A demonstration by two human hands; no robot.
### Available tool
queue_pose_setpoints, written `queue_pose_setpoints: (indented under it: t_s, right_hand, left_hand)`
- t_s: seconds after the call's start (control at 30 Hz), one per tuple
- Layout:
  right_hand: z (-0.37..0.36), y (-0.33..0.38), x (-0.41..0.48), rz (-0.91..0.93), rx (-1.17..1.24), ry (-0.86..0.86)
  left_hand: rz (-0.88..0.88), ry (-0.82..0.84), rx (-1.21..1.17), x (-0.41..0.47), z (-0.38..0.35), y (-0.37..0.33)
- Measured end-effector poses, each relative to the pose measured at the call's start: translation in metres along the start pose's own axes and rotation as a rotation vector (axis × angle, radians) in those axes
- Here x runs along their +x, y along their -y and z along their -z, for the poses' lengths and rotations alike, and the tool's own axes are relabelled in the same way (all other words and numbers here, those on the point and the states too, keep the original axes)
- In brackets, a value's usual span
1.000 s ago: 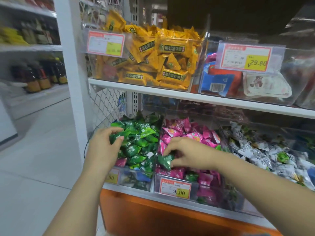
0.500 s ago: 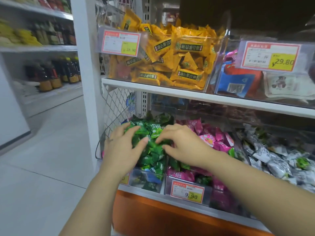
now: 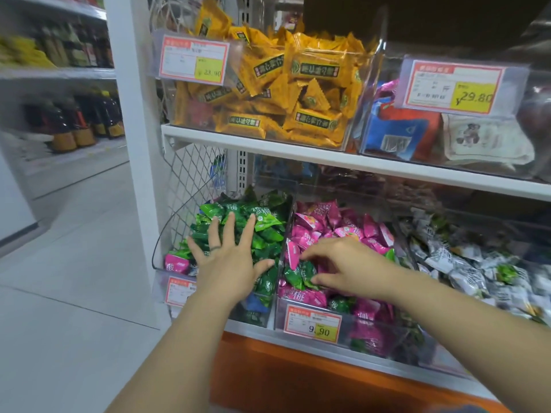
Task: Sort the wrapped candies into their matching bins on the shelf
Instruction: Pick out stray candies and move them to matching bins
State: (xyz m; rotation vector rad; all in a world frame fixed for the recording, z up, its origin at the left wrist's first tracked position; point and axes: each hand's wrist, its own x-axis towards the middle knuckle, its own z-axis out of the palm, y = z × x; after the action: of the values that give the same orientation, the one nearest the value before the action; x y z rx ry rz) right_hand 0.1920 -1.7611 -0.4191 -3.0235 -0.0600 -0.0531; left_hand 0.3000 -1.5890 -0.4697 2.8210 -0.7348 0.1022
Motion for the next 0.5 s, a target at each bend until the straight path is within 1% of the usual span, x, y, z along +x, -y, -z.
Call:
queue_pose_setpoints:
  t_s: [0.1, 0.2, 0.27, 0.33, 0.4, 0.43, 0.5]
  right_hand:
    - [0.002, -0.002, -0.007, -0.006, -0.076, -0.010]
    - [0.003, -0.010, -0.020, -0.031, -0.146, -0.019]
    - [0.002, -0.015, -0.027, -0.048, -0.127, -0.037]
    - [0.002, -0.018, -0.032, -0.060, -0.091, -0.091]
    - [0.006, -0.019, -0.034, -0.089, -0.052, -0.183]
    - [0.011, -0.018, -0.034, -0.117, -0.003, -0.230]
    - [0.021, -0.014, -0.034, -0.154, 0.170, -0.306]
  left_hand:
    - [0.034, 0.014, -0.013, 0.005, 0.001, 0.000]
    - [0.024, -0.003, -0.047, 0.007, 0.001, 0.000]
    - [0.002, -0.021, -0.098, 0.007, 0.003, 0.002]
    - [-0.004, -0.056, -0.168, 0.004, 0.007, 0.004]
    - [-0.005, -0.139, -0.229, -0.001, 0.014, 0.006]
    - [-0.021, -0.208, -0.263, -0.004, 0.018, 0.006]
    - [-0.111, -0.328, -0.379, -0.013, 0.030, 0.000]
